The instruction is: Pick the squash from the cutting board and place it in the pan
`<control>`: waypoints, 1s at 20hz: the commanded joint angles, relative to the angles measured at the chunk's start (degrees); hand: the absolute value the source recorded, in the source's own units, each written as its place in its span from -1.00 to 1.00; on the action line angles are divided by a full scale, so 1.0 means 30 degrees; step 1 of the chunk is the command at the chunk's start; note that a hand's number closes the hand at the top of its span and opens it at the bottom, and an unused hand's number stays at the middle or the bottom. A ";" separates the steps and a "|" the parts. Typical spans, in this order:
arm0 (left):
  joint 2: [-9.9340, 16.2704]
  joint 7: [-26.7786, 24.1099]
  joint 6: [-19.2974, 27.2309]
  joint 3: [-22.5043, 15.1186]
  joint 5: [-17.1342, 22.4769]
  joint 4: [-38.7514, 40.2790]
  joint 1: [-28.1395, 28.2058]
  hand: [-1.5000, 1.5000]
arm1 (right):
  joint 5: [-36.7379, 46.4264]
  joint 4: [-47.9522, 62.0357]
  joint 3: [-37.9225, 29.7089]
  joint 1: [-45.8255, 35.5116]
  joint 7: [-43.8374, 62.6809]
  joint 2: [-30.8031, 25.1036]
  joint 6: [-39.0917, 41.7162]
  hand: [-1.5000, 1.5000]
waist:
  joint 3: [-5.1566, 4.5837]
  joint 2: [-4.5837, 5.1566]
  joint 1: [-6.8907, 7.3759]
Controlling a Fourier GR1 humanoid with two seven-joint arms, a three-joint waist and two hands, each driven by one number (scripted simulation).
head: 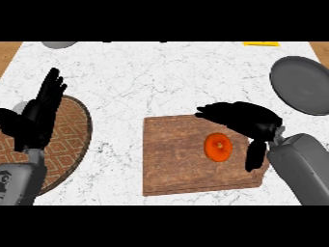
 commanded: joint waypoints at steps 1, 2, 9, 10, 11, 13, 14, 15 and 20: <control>-0.0548 -0.1337 -0.0185 0.0017 -0.0506 0.1195 0.0335 0.00 | 0.1328 -0.1373 0.0451 0.0704 0.0719 -0.0344 0.0578 -1.00 | -0.0005 -0.0013 -0.0114; -0.0515 0.0191 0.0093 0.0086 -0.0611 0.0511 -0.0494 0.00 | 0.1964 0.1280 0.0241 -0.0638 -0.0444 0.0188 -0.0063 -1.00 | 0.0003 0.0015 0.0027; -0.0685 0.0721 -0.0511 0.0304 -0.0591 -0.1667 0.1004 0.00 | 0.3898 0.1454 0.0975 0.0498 0.0321 0.1940 -0.0508 -1.00 | 0.0006 -0.0014 0.0082; -0.1110 0.0552 -0.0283 0.0460 -0.1120 0.0066 -0.0453 0.00 | 0.3939 0.0905 0.0198 0.0124 0.0032 0.1848 0.0265 -1.00 | 0.0002 -0.0003 -0.0020; -0.0118 0.1301 -0.1152 0.0921 -0.0400 -0.1801 0.0799 0.00 | 0.3929 0.1881 -0.0016 -0.0267 -0.1115 0.1115 -0.0063 -1.00 | 0.0005 -0.0009 0.0072; -0.0919 0.0974 -0.0516 0.0379 -0.1257 -0.1207 0.0244 0.00 | 0.4990 0.3179 0.0715 -0.0028 -0.0774 0.2357 -0.1276 -1.00 | 0.0006 0.0008 0.0057; -0.0820 0.0222 -0.0755 0.1110 -0.1199 0.0709 -0.0966 0.00 | 0.4984 0.1577 0.0527 0.0124 -0.0107 0.2467 -0.0069 -1.00 | 0.0001 0.0004 -0.0047; -0.0937 0.0761 -0.0786 0.0710 -0.1009 -0.1503 0.0850 0.00 | 0.5561 0.3306 0.0766 -0.0241 -0.0243 0.2747 -0.0989 -1.00 | 0.0004 0.0000 0.0082; -0.0993 0.0065 -0.1357 0.1275 -0.1148 -0.0481 0.0860 0.00 | 0.6617 0.4049 0.0620 0.0184 -0.1213 0.2719 -0.1183 -1.00 | 0.0002 0.0001 0.0007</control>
